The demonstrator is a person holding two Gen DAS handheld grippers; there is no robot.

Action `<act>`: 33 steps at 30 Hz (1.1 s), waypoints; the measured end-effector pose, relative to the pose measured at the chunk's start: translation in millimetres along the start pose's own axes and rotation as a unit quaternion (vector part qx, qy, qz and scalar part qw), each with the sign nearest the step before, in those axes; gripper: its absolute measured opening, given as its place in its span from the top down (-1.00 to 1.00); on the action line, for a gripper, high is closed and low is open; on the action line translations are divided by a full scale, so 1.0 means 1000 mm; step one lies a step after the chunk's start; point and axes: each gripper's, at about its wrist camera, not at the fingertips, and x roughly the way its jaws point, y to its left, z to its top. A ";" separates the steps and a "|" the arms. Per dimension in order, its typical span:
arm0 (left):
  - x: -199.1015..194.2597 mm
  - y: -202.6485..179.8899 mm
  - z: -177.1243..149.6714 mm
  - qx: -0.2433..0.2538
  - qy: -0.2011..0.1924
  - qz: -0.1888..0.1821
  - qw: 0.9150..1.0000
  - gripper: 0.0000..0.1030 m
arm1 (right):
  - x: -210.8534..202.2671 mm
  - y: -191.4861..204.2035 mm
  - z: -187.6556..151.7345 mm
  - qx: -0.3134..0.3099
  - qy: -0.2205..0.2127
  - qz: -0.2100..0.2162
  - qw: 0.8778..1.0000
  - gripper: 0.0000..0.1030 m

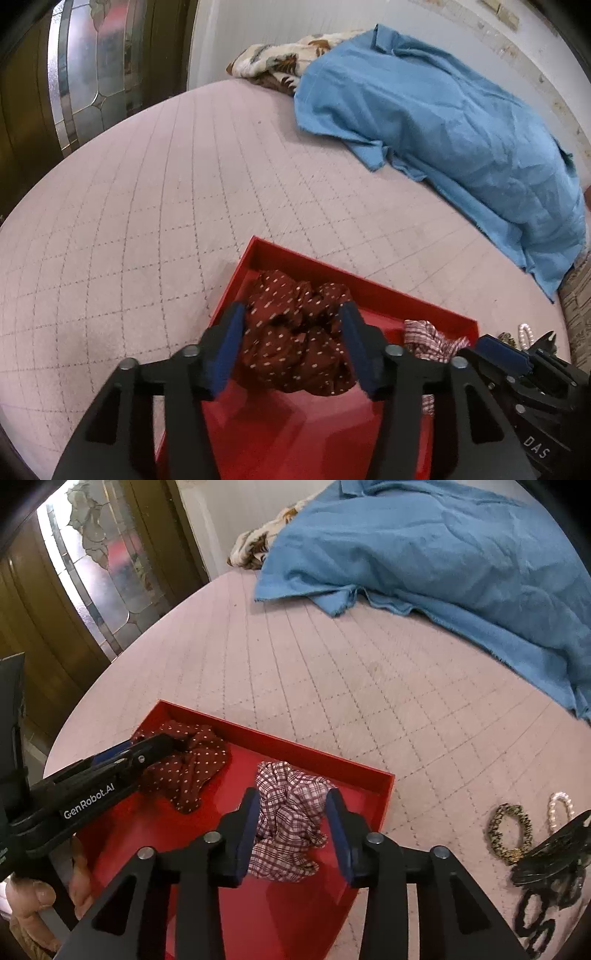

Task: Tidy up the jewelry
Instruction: 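Carry both scrunchies into the red tray and open both tools, then grasp the white cherry scrunchie with the right tool while the left tool grasps a black hair tie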

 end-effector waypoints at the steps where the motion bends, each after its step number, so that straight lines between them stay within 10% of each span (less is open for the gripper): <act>1: -0.002 0.000 -0.001 0.001 -0.004 -0.001 1.000 -0.09 | -0.005 0.000 -0.001 -0.002 -0.003 -0.001 1.000 0.20; 14: -0.064 -0.042 -0.036 0.060 -0.102 0.028 0.993 -0.23 | -0.102 -0.064 -0.072 0.028 -0.031 -0.020 0.999 -0.02; 28: -0.090 -0.147 -0.087 0.098 0.020 -0.095 0.990 -0.24 | -0.198 -0.223 -0.193 0.196 -0.061 -0.093 0.974 -0.11; 33: -0.077 -0.194 -0.111 0.154 0.036 -0.066 0.985 -0.24 | -0.211 -0.268 -0.222 0.249 -0.077 -0.109 0.959 -0.18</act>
